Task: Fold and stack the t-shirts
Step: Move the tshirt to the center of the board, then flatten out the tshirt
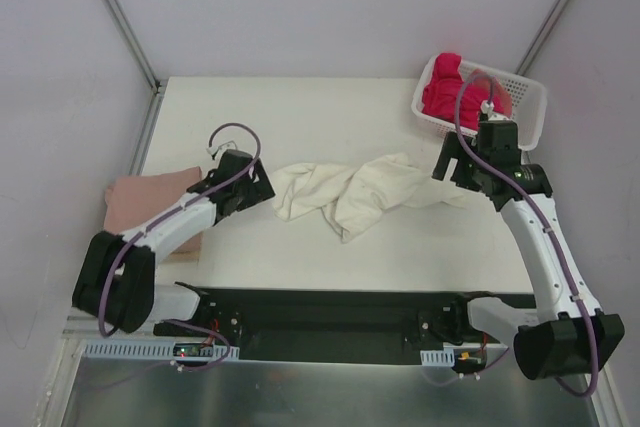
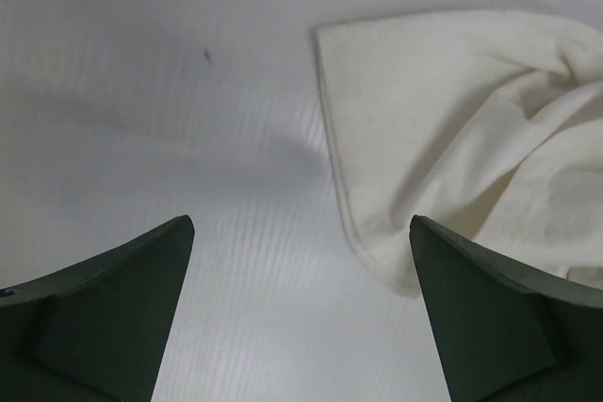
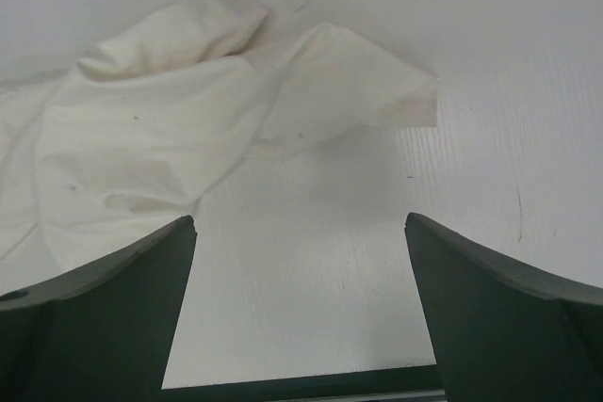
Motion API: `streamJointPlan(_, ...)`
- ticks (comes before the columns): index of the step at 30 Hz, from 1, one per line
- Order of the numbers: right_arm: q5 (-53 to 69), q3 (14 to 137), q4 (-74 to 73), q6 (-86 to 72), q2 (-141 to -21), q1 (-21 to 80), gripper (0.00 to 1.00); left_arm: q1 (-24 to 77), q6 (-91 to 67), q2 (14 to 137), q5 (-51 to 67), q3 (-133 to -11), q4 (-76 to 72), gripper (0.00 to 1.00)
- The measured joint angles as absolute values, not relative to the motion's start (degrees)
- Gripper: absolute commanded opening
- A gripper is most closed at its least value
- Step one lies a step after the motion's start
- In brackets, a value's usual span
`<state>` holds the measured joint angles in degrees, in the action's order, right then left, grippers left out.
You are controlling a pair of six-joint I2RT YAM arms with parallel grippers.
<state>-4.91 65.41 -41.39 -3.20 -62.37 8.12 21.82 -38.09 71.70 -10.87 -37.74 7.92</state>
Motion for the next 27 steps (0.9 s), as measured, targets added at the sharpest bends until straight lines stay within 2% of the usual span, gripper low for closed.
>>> streamJointPlan(10,-10.5,62.0,-40.0,-5.3,-69.2,2.8,0.97,21.8,-40.4,100.6,-10.5,-62.8,14.2,0.99)
streamJointPlan(14,-10.1,62.0,-38.1,-5.8,-73.5,0.9,0.97,21.8,-41.3,105.5,-10.0,-67.5,16.8,0.91)
streamJointPlan(16,-9.7,62.0,-37.0,-6.1,-76.5,0.5,0.97,22.1,-41.4,106.7,-9.7,-68.9,17.3,0.69)
streamJointPlan(17,-9.6,62.0,-36.5,-6.2,-77.7,0.4,0.97,22.2,-41.5,107.0,-9.6,-69.1,17.4,0.54)
streamJointPlan(19,-8.7,62.1,-35.4,-6.7,-80.8,0.0,0.97,22.1,-41.5,107.4,-9.8,-69.3,17.8,0.01)
streamJointPlan(27,-4.1,62.2,-31.2,-10.2,-88.7,-3.2,0.97,22.1,-40.9,107.1,-9.6,-67.9,17.1,0.0)
